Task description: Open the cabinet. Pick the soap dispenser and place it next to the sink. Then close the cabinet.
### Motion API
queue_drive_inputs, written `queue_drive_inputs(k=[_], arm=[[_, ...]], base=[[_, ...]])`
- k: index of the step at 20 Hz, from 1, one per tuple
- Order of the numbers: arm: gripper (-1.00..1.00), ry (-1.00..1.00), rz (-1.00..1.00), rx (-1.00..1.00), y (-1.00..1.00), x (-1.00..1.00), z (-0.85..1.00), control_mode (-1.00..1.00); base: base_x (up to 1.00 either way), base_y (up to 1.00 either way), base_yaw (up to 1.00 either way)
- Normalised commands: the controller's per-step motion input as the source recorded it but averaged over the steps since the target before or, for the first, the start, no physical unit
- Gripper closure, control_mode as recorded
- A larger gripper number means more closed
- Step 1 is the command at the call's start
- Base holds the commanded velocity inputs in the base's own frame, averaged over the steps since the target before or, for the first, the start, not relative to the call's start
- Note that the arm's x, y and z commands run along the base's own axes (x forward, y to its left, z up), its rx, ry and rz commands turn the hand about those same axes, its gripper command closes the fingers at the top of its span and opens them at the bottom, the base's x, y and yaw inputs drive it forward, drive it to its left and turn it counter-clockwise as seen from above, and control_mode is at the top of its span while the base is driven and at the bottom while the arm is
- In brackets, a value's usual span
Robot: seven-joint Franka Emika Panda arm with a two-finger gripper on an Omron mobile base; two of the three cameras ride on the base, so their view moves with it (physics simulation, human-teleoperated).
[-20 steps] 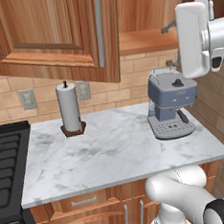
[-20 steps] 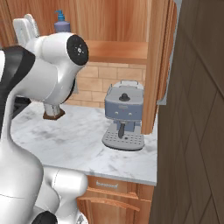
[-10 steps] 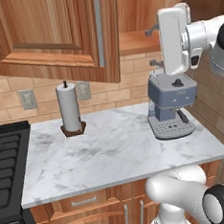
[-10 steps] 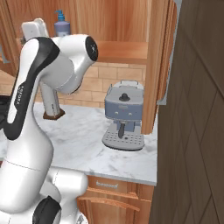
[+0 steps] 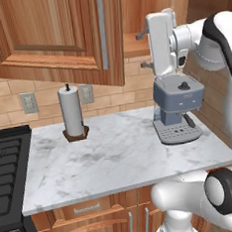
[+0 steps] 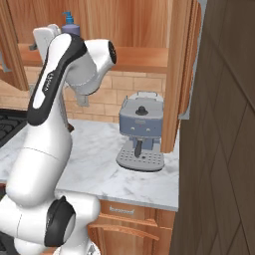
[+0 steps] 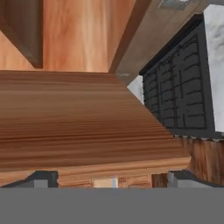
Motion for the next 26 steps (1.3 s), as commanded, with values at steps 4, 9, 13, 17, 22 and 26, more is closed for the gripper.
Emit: queue_drive_inputs(k=[4, 9, 13, 17, 22, 26], arm=[[-1.00, -0.01, 0.15, 0.00, 0.20, 0.35, -0.03, -1.00], [-1.00, 0.00, 0.15, 0.00, 0.18, 0.31, 0.00, -1.00], [-1.00, -0.03, 0.16, 0.00, 0.29, 0.20, -0.01, -1.00], [-1.00, -0.06, 0.16, 0.00, 0.29, 0.23, -0.01, -1.00], [-1.00, -0.13, 0.14, 0.00, 0.21, 0.26, -0.01, -1.00], [-1.00, -0.17, 0.15, 0.00, 0.14, 0.24, -0.07, -1.00]], base=[[0.00, 0.00, 0.00], [0.00, 0.00, 0.00], [0.00, 0.00, 0.00], [0.00, 0.00, 0.00], [0.00, 0.00, 0.00], [0.00, 0.00, 0.00]])
